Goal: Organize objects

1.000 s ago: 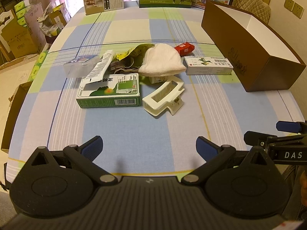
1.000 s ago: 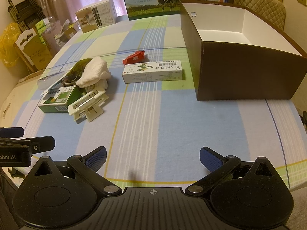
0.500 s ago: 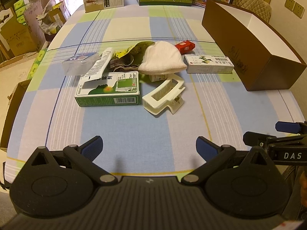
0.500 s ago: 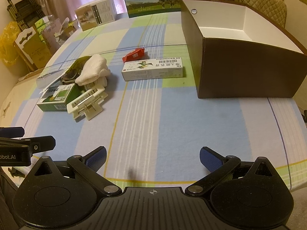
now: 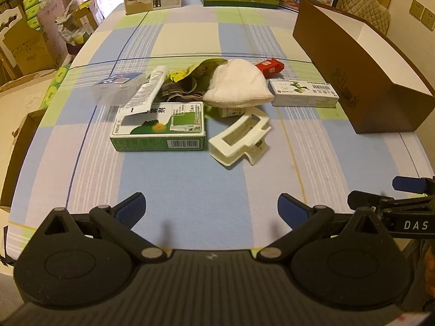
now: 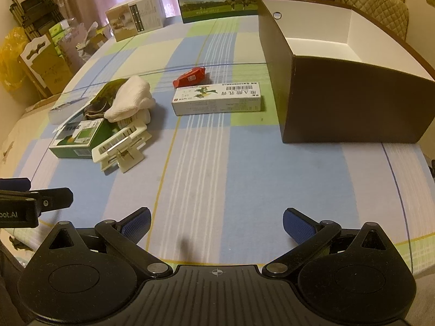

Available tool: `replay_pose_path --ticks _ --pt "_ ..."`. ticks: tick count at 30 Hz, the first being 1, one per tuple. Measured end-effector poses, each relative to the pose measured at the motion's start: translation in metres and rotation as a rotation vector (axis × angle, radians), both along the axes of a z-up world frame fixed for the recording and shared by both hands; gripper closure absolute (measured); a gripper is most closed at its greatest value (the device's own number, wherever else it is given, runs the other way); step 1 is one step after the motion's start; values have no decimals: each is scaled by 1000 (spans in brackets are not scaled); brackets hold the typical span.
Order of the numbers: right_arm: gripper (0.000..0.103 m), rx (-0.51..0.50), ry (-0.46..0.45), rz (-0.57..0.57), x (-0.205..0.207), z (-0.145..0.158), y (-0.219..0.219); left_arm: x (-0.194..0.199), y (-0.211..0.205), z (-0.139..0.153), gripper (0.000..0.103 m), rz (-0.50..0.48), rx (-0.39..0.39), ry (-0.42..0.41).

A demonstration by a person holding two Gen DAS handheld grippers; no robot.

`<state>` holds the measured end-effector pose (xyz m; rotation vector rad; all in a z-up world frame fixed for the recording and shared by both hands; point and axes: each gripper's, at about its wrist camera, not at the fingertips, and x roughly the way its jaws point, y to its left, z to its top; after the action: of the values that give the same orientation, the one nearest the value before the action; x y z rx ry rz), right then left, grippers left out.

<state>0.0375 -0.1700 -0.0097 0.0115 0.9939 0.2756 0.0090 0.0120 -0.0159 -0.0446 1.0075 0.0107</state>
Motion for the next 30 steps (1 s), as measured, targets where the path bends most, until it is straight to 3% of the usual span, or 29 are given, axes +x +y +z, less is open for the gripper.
replay_pose_path --ticks 7,12,15,17,20,26,30 --pt "2 -21 -54 32 16 12 10 11 18 9 1 42 23 -28" --pt "13 -17 -109 44 43 23 21 22 45 18 1 105 27 -57" --pt "32 -11 -136 55 67 27 29 32 58 23 1 121 33 -72" --pt "53 -7 -138 58 83 26 33 40 65 28 1 127 53 -91" --pt "72 5 -131 49 109 24 38 50 75 31 1 147 70 -119" --pt "92 -39 -109 12 153 8 45 57 87 16 1 194 35 -110" --pt "94 -57 -87 -22 179 -6 48 60 94 9 1 218 36 -97"
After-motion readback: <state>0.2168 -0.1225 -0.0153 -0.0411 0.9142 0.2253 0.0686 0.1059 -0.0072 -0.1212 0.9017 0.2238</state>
